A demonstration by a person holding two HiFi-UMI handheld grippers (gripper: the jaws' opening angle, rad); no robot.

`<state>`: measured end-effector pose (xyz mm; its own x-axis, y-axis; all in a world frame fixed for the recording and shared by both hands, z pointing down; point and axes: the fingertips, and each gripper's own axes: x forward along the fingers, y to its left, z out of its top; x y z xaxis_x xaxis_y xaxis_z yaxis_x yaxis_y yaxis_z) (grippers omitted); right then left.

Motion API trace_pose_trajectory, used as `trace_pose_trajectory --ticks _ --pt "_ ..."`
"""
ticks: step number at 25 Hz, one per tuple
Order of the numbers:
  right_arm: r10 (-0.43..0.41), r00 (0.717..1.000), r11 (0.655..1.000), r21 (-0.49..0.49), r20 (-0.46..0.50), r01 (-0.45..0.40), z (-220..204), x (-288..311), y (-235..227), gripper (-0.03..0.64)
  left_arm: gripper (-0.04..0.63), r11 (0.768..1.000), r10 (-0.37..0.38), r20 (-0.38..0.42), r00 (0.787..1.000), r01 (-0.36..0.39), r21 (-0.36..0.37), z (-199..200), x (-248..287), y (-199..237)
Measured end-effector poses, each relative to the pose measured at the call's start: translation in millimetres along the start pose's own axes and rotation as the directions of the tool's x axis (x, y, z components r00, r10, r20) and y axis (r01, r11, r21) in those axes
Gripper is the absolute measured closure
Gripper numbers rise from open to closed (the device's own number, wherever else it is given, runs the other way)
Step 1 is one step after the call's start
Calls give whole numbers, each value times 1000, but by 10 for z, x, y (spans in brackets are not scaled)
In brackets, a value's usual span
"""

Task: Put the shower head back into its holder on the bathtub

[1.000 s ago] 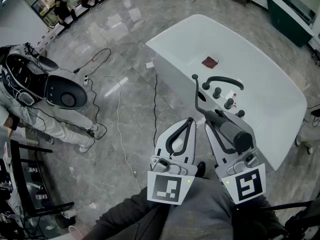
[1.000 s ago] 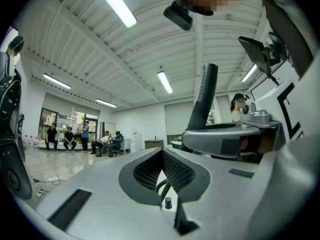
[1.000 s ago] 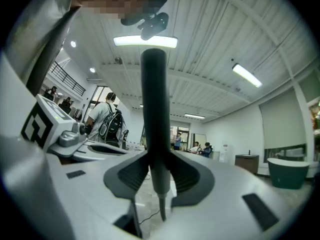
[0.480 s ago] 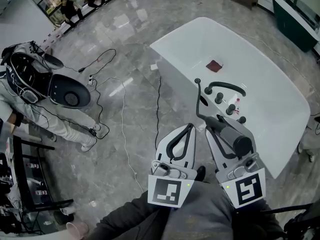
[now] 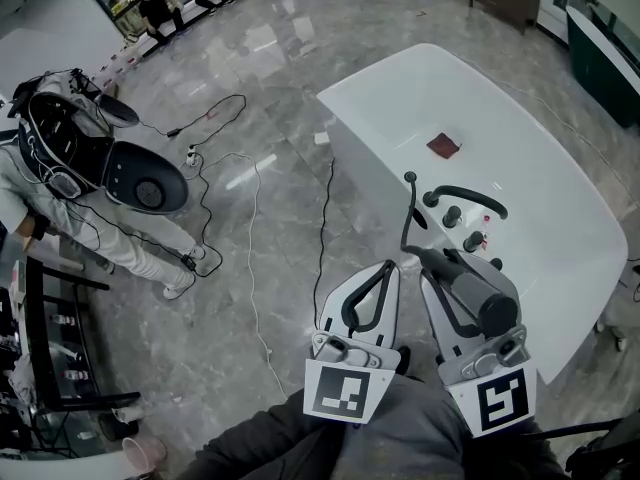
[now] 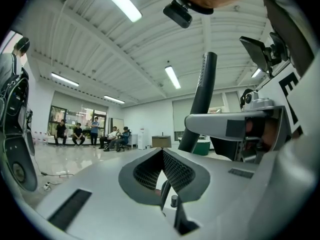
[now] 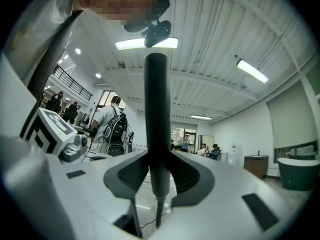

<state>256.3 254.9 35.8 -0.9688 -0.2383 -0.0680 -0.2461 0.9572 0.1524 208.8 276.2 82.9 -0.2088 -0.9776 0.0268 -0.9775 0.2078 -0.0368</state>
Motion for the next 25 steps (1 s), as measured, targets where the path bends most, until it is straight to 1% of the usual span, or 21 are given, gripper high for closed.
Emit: trace_pose_trajectory --ticks 3,8,12,16,21,25 --pt "-23 1000 1000 -17 2 23 6 205 -97 474 592 1000 -18 5 1000 18 -17 -37 203 179" --pt "-60 998 997 -42 23 61 164 650 -242 474 592 997 -74 61 995 74 -3 136 594 516" --pt "-100 995 993 -60 6 101 163 973 -344 474 592 993 -113 77 991 115 -22 170 869 776" --pt "-132 991 988 -76 -6 131 169 1249 -390 474 592 987 -157 93 983 159 -22 185 1048 985" --pt "-193 981 977 -99 -31 190 182 1459 -461 474 592 979 -195 103 975 200 -43 184 1194 1201" --pt "-223 974 972 -85 -32 220 219 1605 -498 474 592 972 -221 84 972 226 -57 102 1270 1339"
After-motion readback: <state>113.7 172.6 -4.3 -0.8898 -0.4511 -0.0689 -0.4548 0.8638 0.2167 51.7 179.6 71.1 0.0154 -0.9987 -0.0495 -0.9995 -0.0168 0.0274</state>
